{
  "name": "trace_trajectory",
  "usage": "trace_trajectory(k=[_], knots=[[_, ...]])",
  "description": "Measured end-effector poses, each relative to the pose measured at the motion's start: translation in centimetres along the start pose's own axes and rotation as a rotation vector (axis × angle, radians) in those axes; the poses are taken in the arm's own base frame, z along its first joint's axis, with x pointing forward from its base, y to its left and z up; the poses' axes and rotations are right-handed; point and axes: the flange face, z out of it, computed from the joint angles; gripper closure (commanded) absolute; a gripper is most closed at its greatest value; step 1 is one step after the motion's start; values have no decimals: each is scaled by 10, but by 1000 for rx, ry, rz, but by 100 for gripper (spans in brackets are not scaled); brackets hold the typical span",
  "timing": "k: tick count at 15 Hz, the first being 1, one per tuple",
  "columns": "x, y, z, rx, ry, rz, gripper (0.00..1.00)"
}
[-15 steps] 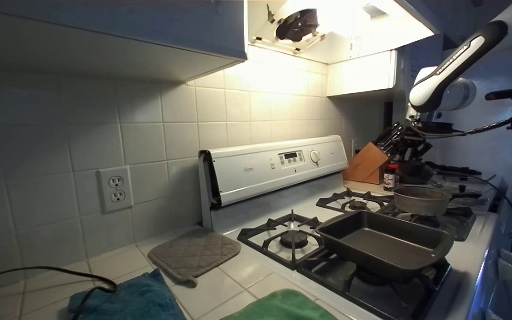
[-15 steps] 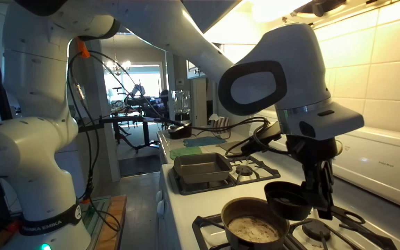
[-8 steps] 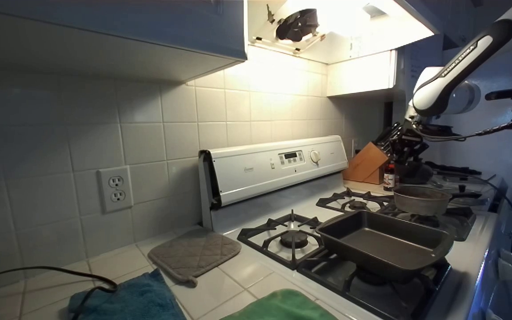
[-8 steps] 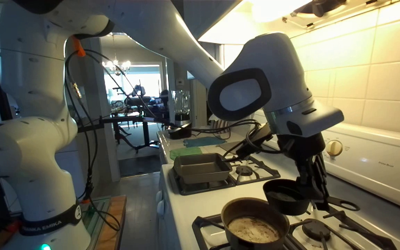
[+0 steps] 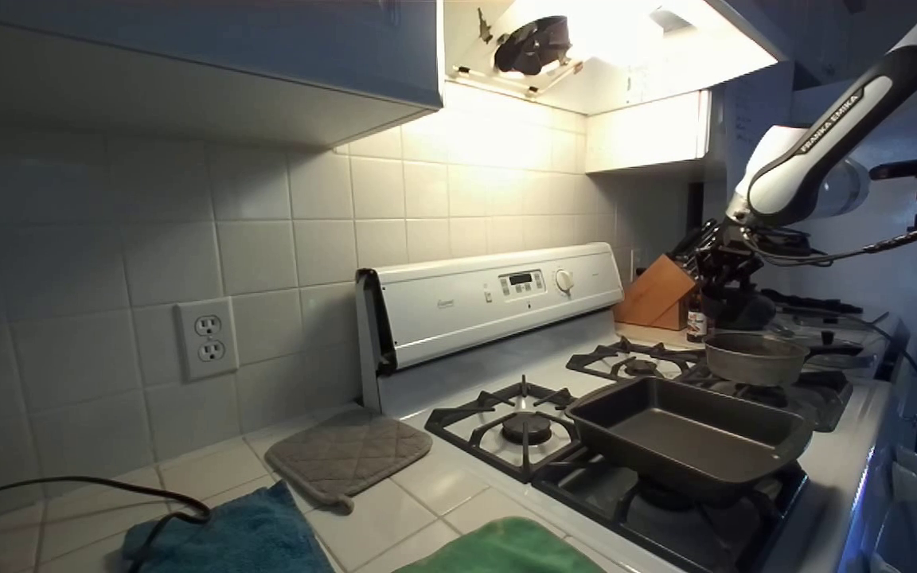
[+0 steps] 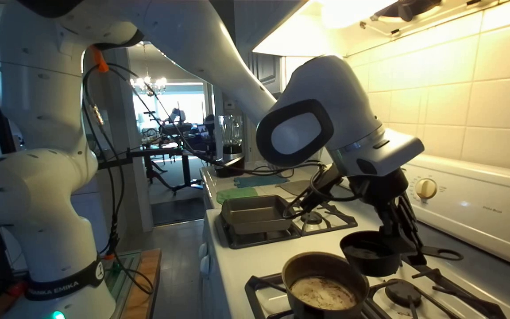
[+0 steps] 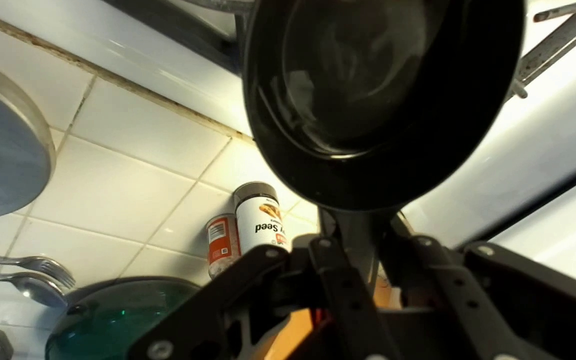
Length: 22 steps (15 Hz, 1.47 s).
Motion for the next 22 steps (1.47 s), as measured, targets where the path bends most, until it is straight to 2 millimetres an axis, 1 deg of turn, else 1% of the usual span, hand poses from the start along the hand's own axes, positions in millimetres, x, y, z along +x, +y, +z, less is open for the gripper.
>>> trace_trajectory(k=[3, 11, 17, 22], knots=[[-6, 2, -4, 20, 39, -24, 94], [-23, 19, -25, 77, 123, -62, 94], [-25, 31, -31, 103, 183, -71, 94], [-26, 29, -33, 115, 201, -75, 94]])
